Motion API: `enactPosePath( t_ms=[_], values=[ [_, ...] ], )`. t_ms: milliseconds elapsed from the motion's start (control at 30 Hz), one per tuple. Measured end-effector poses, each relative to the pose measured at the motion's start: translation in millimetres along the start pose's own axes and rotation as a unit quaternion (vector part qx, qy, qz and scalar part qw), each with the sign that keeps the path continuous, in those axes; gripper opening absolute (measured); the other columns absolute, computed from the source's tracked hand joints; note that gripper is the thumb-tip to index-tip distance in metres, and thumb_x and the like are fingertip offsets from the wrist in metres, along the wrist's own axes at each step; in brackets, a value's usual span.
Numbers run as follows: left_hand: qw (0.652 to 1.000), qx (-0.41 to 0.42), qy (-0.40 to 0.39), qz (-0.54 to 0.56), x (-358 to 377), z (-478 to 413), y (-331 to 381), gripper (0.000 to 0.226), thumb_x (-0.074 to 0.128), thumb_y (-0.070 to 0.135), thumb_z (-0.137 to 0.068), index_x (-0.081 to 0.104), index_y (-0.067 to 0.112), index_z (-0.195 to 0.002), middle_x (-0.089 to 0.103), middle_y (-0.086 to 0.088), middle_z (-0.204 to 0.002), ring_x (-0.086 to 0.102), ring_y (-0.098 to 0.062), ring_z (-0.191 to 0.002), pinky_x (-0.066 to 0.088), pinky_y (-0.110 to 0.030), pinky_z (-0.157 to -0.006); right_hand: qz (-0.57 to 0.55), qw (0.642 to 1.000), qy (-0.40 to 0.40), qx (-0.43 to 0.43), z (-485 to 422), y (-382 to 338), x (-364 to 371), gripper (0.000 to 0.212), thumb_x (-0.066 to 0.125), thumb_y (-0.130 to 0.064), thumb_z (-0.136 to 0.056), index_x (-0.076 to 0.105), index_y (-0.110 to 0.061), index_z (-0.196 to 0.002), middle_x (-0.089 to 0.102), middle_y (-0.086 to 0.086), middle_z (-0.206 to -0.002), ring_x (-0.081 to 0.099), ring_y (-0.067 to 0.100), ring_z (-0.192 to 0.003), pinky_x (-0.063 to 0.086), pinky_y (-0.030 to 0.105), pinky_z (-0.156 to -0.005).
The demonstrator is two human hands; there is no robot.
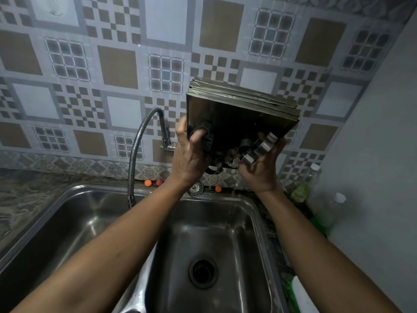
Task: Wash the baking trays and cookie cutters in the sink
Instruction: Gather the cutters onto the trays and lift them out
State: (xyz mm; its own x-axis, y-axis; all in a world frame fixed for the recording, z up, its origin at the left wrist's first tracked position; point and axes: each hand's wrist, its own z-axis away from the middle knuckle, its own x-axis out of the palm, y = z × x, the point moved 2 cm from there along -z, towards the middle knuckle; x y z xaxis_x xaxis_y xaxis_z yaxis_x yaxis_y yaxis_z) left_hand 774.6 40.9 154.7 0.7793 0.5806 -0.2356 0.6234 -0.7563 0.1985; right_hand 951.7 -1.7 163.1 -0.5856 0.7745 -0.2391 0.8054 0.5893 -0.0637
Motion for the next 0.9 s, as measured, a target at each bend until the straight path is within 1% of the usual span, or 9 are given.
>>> enactPosePath(
  t_ms=[67,133,233,367,567,633,700,800,900],
  values=[
    [1.000,-0.003,0.014,0.009,-0.5,-9.7,0.7,0.085,0.084,-0.004,-0.062,0.028,0.021,-0.122,0.019,-0.016,-0.137,0.047,-0.045,-0.107,0.056,-0.044,-0.057,-0.021,1.000,0.011,0.011,-9.1,-1.9,-5.9,0.052,0.045,-0.036,-0.100,0.022,-0.045,-0.146,-0.009,-0.012,-0.160,0.013,0.028,-0.145,0.011,0.033,-0.122],
    [1.000,0.006,0.027,0.012,-1.7,-20.7,0.6,0.088,0.085,0.001,-0.064,0.025,0.023,-0.125,0.019,-0.016,-0.137,0.044,-0.041,-0.111,0.056,-0.042,-0.060,-0.012,1.000,-0.007,-0.007,-17.6,3.9,-5.9,0.043,0.044,-0.042,-0.098,0.032,-0.044,-0.139,-0.001,-0.001,-0.159,0.004,0.046,-0.142,0.003,0.009,-0.115],
    [1.000,0.005,0.017,0.010,0.6,-22.2,-3.2,0.083,0.082,0.000,-0.067,0.028,0.022,-0.125,0.019,-0.016,-0.137,0.052,-0.046,-0.103,0.056,-0.046,-0.057,0.043,0.997,-0.058,0.014,-11.3,25.1,4.7,0.036,0.058,-0.035,-0.087,0.055,-0.016,-0.118,0.042,0.041,-0.126,0.024,0.063,-0.125,-0.004,0.010,-0.115],
    [1.000,0.002,-0.013,0.007,4.9,-8.7,-4.8,0.090,0.082,-0.002,-0.066,0.023,0.028,-0.127,0.018,-0.017,-0.138,0.053,-0.051,-0.104,0.057,-0.049,-0.058,0.029,0.989,-0.086,0.114,7.2,30.7,9.8,0.059,0.061,-0.036,-0.086,0.056,0.009,-0.123,0.034,0.042,-0.134,0.026,0.051,-0.131,0.004,0.005,-0.113],
    [1.000,0.006,0.012,0.019,1.8,-17.4,3.4,0.090,0.083,0.006,-0.068,0.020,0.030,-0.128,0.018,-0.016,-0.138,0.041,-0.043,-0.118,0.058,-0.044,-0.064,-0.042,0.987,-0.082,0.128,-4.4,27.9,0.8,0.074,0.061,-0.047,-0.080,0.029,-0.034,-0.145,0.020,0.042,-0.141,0.027,0.057,-0.133,0.018,0.009,-0.113],
    [1.000,0.008,0.023,0.013,1.4,-20.7,2.9,0.087,0.084,0.007,-0.068,0.022,0.027,-0.127,0.018,-0.016,-0.138,0.037,-0.036,-0.118,0.058,-0.044,-0.063,-0.091,0.984,-0.056,0.140,-8.6,21.4,-3.1,0.085,0.063,-0.048,-0.078,0.007,-0.060,-0.140,0.022,0.033,-0.144,0.028,0.055,-0.133,0.026,0.030,-0.118],
    [1.000,0.004,0.025,0.005,1.3,-22.6,2.5,0.084,0.084,0.007,-0.068,0.025,0.024,-0.126,0.017,-0.016,-0.139,0.037,-0.034,-0.117,0.058,-0.044,-0.059,-0.070,0.993,-0.048,0.085,-8.8,22.2,-2.2,0.078,0.055,-0.054,-0.088,-0.001,-0.063,-0.141,0.020,0.020,-0.140,0.024,0.061,-0.131,0.014,0.025,-0.120],
    [1.000,0.002,0.019,-0.002,2.4,-19.2,3.0,0.080,0.083,0.006,-0.068,0.028,0.022,-0.124,0.017,-0.016,-0.139,0.040,-0.042,-0.117,0.057,-0.045,-0.059,-0.005,0.994,-0.089,0.059,-6.0,32.2,2.0,0.060,0.043,-0.058,-0.094,0.036,-0.030,-0.145,0.024,0.006,-0.144,0.021,0.058,-0.132,0.001,0.018,-0.118],
    [1.000,-0.010,-0.004,-0.011,-2.3,-15.5,5.7,0.080,0.082,0.005,-0.068,0.029,0.024,-0.125,0.015,-0.014,-0.140,0.051,-0.054,-0.105,0.054,-0.041,-0.060,0.070,0.992,-0.088,0.059,-1.8,29.8,4.0,0.047,0.056,-0.034,-0.084,0.066,0.001,-0.114,0.043,0.034,-0.133,0.010,0.038,-0.138,-0.008,0.021,-0.118]
  ],
)
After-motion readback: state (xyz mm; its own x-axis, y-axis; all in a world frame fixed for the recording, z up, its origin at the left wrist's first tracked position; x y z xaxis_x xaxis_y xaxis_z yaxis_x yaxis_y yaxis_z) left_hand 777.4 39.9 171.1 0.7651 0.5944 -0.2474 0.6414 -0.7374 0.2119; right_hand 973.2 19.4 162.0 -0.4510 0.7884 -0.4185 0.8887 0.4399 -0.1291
